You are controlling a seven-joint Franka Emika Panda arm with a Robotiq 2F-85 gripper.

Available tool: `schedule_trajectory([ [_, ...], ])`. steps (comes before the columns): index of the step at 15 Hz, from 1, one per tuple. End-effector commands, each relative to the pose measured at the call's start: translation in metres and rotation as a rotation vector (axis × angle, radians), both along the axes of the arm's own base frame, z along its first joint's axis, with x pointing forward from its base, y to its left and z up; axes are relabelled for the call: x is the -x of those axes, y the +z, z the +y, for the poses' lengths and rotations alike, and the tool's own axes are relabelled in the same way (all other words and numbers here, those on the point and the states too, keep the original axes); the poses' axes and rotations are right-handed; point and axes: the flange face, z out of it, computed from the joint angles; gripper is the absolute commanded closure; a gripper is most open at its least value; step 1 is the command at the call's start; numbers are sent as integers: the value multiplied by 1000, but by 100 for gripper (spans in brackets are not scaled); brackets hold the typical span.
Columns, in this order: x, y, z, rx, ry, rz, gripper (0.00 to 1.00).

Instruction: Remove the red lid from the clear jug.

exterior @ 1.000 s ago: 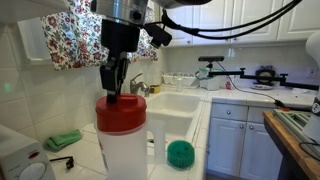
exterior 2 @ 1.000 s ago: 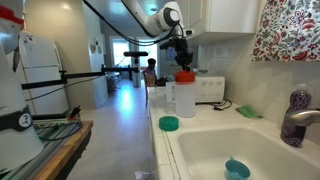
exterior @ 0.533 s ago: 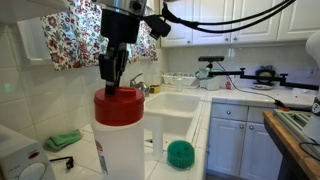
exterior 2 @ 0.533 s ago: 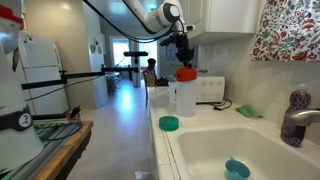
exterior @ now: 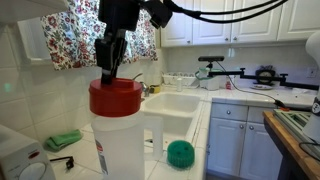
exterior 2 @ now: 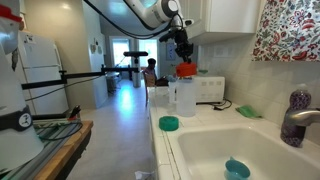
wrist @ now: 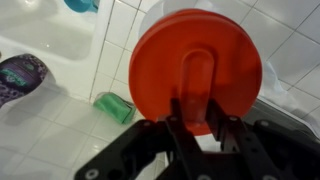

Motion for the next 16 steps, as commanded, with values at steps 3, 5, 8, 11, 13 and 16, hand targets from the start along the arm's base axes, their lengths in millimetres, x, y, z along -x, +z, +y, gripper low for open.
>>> schedule_trajectory([
  [3, 9, 23, -6, 0, 0, -49, 92],
  [5, 10, 34, -11, -8, -18, -74, 92],
  [8, 12, 44, -21, -24, -45, -96, 92],
  [11, 13, 45, -39, -39, -95, -99, 92],
  [13, 9, 43, -53, -48, -132, -107, 92],
  [16, -2, 39, -75, -68, -190, -115, 92],
])
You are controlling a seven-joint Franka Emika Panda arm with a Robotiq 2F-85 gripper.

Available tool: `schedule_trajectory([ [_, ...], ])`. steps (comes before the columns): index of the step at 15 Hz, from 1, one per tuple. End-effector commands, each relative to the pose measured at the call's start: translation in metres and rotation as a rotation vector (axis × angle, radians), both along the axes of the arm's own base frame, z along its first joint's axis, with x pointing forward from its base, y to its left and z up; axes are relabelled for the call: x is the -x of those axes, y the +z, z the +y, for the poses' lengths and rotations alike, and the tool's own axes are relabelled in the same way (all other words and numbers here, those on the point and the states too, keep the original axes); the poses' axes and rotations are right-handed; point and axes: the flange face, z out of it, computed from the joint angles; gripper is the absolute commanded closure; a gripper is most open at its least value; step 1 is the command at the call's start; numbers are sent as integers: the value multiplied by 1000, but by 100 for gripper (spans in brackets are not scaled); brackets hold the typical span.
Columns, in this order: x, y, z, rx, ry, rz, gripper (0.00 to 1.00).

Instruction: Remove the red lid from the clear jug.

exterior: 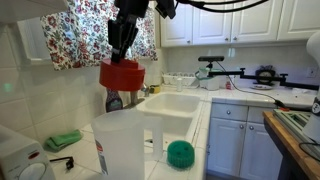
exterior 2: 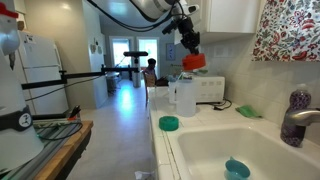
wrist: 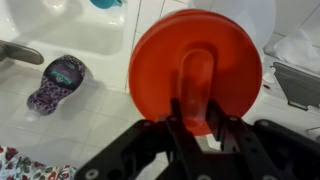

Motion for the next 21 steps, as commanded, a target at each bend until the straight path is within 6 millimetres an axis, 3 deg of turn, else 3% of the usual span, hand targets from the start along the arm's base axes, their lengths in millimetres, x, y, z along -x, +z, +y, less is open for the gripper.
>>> schedule_trajectory([
  [1, -2, -2, -21, -28, -69, -29, 92],
  [3, -8, -3, -35, -47, -102, -25, 92],
  [4, -12, -3, -30, -20, -74, -12, 92],
  [5, -14, -4, -34, -20, -80, -12, 69],
  [9, -12, -4, -29, -21, -73, -11, 69],
  [10, -12, -4, -30, -21, -73, -11, 92],
  [16, -47, 3, -50, -57, -172, -23, 92],
  [21, -78, -19, -63, -55, -249, 3, 92],
])
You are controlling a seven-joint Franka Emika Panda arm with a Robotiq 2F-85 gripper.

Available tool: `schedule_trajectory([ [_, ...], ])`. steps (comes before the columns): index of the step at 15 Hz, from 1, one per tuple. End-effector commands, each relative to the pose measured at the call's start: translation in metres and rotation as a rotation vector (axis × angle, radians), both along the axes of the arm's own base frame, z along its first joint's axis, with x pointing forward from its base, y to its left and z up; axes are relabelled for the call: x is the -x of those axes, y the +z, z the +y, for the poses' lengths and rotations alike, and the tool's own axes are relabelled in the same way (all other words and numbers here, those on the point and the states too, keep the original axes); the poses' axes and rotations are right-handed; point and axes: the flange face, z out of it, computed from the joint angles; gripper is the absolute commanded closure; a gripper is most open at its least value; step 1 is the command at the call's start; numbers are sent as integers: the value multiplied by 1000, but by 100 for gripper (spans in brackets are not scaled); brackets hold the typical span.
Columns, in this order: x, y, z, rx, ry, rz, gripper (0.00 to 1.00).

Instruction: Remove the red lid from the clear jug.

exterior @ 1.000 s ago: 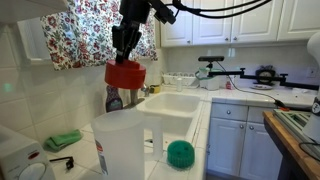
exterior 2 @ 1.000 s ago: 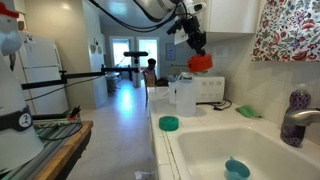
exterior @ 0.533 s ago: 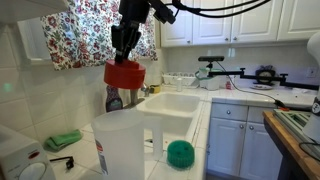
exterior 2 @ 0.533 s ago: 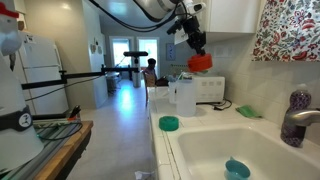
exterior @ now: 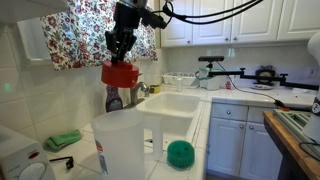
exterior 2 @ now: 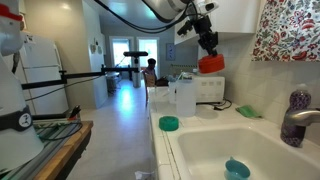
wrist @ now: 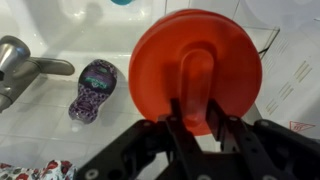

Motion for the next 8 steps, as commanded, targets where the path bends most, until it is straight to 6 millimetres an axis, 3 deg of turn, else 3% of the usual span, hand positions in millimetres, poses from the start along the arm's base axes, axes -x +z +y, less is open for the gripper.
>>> schedule_trajectory([
  [1, -24, -15, -3, -14, -75, 42, 92],
  [8, -49, -42, -17, -96, -191, 183, 92],
])
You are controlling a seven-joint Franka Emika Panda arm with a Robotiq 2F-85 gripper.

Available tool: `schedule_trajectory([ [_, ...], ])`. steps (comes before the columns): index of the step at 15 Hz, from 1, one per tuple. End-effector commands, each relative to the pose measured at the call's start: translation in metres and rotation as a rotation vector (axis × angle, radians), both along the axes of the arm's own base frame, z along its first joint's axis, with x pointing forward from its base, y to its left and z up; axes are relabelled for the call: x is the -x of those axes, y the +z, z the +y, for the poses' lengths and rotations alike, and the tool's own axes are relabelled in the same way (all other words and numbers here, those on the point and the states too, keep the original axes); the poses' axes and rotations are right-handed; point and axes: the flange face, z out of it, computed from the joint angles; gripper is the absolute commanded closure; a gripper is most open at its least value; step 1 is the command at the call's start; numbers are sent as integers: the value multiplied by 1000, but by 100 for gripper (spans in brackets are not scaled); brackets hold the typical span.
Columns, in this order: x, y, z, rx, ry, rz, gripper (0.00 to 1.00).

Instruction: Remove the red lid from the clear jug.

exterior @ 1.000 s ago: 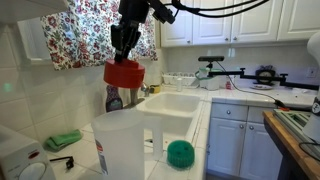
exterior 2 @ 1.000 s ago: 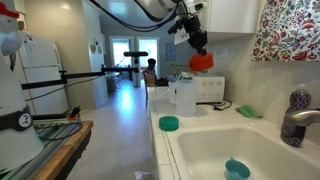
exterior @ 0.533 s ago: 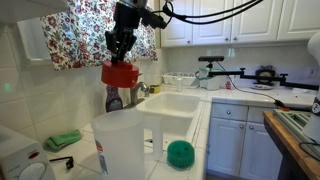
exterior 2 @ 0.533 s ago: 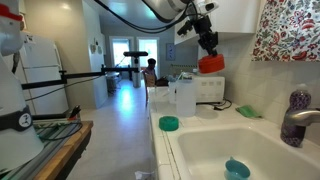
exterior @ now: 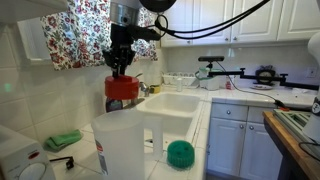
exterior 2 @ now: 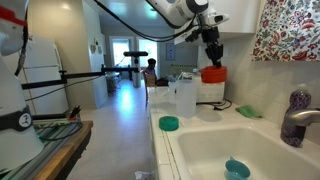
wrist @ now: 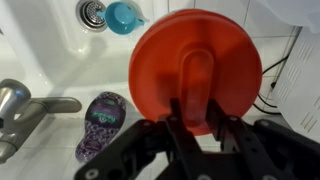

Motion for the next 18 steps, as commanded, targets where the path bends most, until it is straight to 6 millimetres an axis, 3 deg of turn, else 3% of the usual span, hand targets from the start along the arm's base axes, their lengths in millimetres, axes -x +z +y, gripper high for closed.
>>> schedule_trajectory([
  [1, -16, -2, -4, -72, -77, 69, 92],
  [5, -24, -1, -14, -139, -144, 134, 92],
  [6, -16, -3, -15, -100, -108, 108, 69],
  [9, -19, -1, -16, -112, -122, 117, 69],
  [10, -19, -6, -14, -92, -122, 119, 92],
  [18, -36, -44, -27, -53, -154, 143, 92],
])
